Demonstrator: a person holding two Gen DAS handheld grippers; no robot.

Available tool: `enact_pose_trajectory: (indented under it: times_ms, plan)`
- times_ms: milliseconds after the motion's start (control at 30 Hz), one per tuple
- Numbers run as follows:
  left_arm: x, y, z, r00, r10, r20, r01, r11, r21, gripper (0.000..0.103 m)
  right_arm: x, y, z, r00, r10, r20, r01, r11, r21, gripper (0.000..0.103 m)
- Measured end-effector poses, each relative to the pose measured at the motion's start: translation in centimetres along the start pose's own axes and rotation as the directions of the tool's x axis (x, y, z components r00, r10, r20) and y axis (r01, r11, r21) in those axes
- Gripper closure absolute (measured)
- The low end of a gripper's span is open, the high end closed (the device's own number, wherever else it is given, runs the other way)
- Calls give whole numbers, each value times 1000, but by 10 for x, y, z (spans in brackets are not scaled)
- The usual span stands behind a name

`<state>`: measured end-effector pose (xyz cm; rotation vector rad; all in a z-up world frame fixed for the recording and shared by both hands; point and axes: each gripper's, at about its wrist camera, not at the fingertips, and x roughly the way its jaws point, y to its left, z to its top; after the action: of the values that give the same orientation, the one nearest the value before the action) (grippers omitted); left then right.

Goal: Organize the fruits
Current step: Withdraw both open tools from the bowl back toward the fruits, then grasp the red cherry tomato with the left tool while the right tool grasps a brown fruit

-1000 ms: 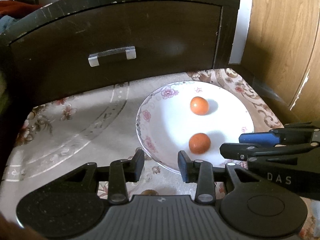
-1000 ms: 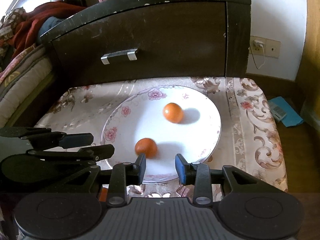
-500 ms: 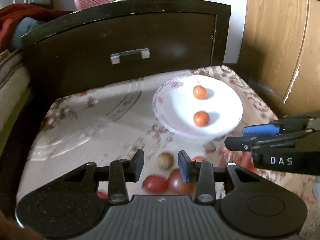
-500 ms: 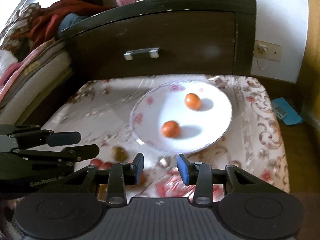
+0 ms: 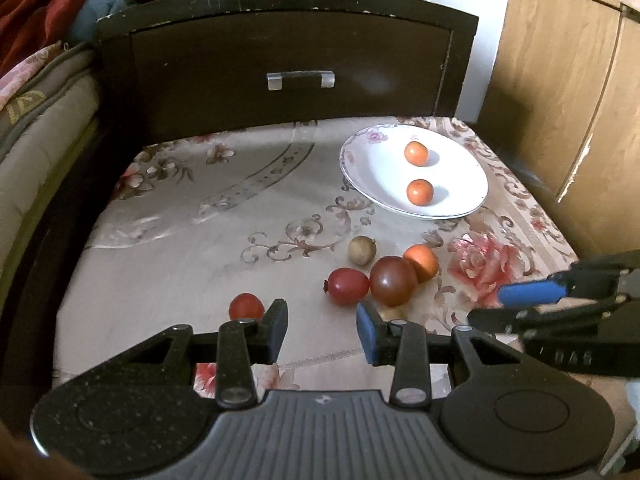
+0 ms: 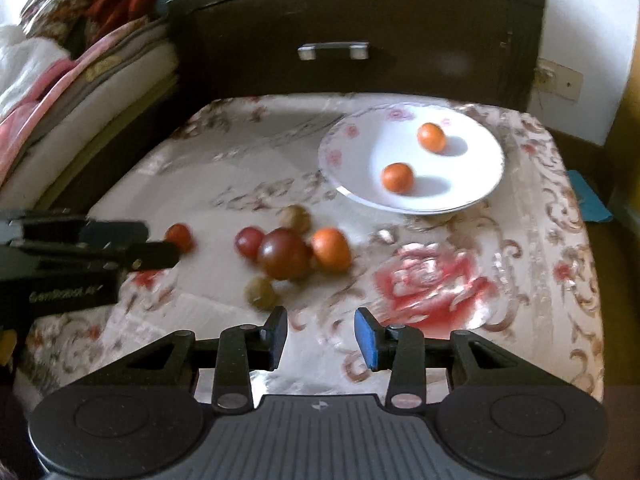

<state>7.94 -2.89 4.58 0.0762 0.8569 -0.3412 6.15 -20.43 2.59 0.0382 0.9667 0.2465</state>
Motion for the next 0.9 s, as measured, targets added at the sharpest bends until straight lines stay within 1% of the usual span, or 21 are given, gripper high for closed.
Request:
enact_pose_trajectory:
  times_ms: [100,300,400,533,700,800,833,900]
  plan:
    - [-3,3,-1,1000,-1,7,1,1000,8,56,6,14,-1,1000,30,9,-30,999,-28,65]
    - [16,5,-13,998,9,-56,-7,1000,29,55,31,25,4,997,83,-3,-83,995,-46,65]
    - [21,9,-17,998,17,-67,-15,999,36,55,43,26,6,996,84,-10,-84,995,-51,65]
    - [24,18,-16,998,30,-57,-28,999,27,55,57,29,7,995,95,-23,-96,994,-50,65]
    - [33,35,-11,997,65,-45,-65,998,-17,55,66,29,8,995,96,-33,-98,993,-62,65]
    - [40,39,-9,996,80,-45,-82,996,-28,55,66,30,7,995,91,-30,-93,992,-82,67]
    - [43,40,-8,996,81,-48,-82,996,-29,55,66,30,7,996,89,-27,-91,992,-85,70]
    - [50,40,-8,995,79,-55,-80,997,-24,55,65,30,6,996,89,-25,-91,992,-87,72]
